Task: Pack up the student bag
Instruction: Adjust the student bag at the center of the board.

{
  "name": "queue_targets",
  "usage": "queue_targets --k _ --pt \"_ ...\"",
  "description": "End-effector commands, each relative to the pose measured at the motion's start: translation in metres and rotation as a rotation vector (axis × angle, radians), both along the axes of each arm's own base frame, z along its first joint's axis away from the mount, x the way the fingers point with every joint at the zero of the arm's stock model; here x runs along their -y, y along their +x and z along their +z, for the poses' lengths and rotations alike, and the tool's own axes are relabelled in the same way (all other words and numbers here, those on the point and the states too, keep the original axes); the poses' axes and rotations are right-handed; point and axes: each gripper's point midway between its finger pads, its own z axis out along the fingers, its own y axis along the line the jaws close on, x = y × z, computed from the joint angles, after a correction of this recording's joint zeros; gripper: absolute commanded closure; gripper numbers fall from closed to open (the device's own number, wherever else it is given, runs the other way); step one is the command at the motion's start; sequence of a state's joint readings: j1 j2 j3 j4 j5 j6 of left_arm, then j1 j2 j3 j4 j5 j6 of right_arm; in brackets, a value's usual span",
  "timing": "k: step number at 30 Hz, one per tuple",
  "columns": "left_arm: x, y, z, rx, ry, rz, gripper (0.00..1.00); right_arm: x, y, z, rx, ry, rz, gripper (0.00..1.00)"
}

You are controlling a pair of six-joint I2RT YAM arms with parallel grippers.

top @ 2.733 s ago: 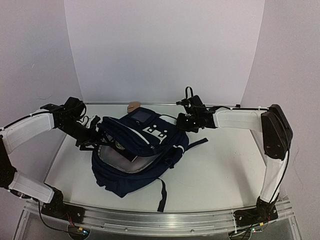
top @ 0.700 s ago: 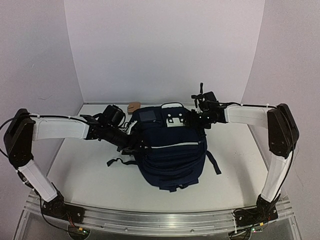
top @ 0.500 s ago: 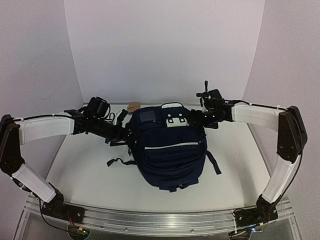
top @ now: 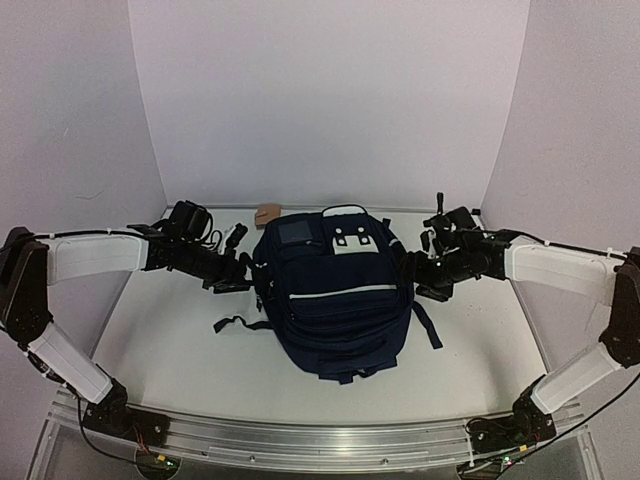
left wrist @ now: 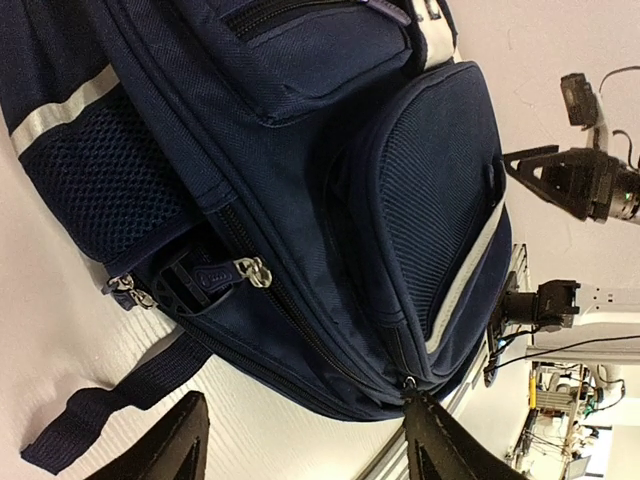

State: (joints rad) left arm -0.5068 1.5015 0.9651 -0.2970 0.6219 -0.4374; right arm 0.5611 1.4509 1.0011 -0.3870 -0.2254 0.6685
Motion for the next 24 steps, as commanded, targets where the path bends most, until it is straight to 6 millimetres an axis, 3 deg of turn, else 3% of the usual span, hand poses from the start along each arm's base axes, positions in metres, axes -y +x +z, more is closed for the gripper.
queue_targets --k 1,9,15,20,24 --pt "0.008 0.007 0.001 0.042 -0.039 -0.024 0.35 -0.016 -0.020 -0.003 -0.049 0.071 0.008 0.32" --pt "0.003 0.001 -0.002 0.034 -0.029 -0.010 0.41 -0.038 -0.016 -0.007 -0.035 0.092 0.030 0.48" --pt "-0.001 -0.002 -0.005 0.027 -0.019 0.008 0.42 -0.038 -0.010 -0.011 -0.027 0.065 0.009 0.54" --pt "-0.006 -0.003 -0.003 0.037 -0.007 0.024 0.44 -0.022 -0.006 0.020 0.051 0.030 -0.055 0.59" --pt "-0.007 -0.002 -0.003 0.038 -0.001 0.031 0.44 -0.022 -0.009 0.031 0.057 0.040 -0.051 0.59"
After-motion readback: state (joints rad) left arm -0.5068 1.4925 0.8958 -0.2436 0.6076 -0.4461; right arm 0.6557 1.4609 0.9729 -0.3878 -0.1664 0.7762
